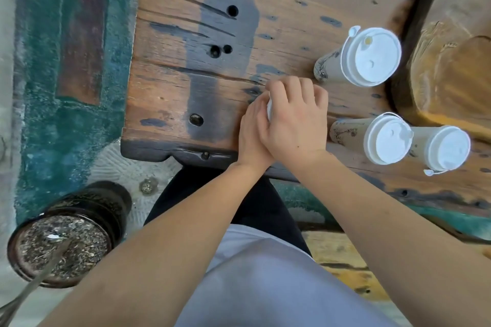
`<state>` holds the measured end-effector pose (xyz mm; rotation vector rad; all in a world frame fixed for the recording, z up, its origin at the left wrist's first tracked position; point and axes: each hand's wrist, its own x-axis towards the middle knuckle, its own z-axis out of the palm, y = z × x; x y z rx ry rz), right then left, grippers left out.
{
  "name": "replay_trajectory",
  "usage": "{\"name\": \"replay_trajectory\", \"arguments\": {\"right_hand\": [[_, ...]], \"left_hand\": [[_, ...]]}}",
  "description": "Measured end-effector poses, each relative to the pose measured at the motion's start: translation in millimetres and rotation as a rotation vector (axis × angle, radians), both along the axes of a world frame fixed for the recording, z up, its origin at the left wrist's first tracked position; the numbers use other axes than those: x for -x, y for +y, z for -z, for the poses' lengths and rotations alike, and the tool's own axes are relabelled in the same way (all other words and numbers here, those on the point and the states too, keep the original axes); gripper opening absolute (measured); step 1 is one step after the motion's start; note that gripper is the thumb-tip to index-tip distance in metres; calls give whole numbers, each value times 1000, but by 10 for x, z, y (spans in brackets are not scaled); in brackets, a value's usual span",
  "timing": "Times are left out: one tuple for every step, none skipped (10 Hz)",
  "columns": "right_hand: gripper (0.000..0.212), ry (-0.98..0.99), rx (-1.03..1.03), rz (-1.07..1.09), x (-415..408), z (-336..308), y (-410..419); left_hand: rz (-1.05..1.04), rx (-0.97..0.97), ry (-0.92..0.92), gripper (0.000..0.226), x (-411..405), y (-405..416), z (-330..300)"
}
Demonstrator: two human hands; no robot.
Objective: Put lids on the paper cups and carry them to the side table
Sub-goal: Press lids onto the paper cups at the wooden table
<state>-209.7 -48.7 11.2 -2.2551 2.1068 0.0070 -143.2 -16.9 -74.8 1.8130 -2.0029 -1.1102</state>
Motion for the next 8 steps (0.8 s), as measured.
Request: {"name": "replay_trajectory", "arguments": {"right_hand": [[33, -40, -56, -52, 32, -81, -29], [35, -97, -77, -227, 179, -161, -74], [31, -93, -46, -429, 366, -118, -60], [31, -84, -21, -484, 416, -29, -42], [31, -63, 14, -461, 361, -23, -52], [32, -60, 22, -463, 361, -25, -41], [32, -91, 26, -465, 364, -19, -68], [34, -95, 19, -463, 392, 12, -48]], "left_hand": [[68, 63, -29, 65, -46, -93, -133], [161, 193, -91, 39, -38, -207, -164], [-1, -51, 66, 49, -134, -144, -100], [-103, -252, 215, 67, -163, -109, -32], [65, -92, 24, 55, -135, -187, -93], [104, 1, 30, 49, -75, -182, -68], [138, 72, -2, 45, -53, -207, -62], [163, 74, 17, 40, -80, -182, -94]]}}
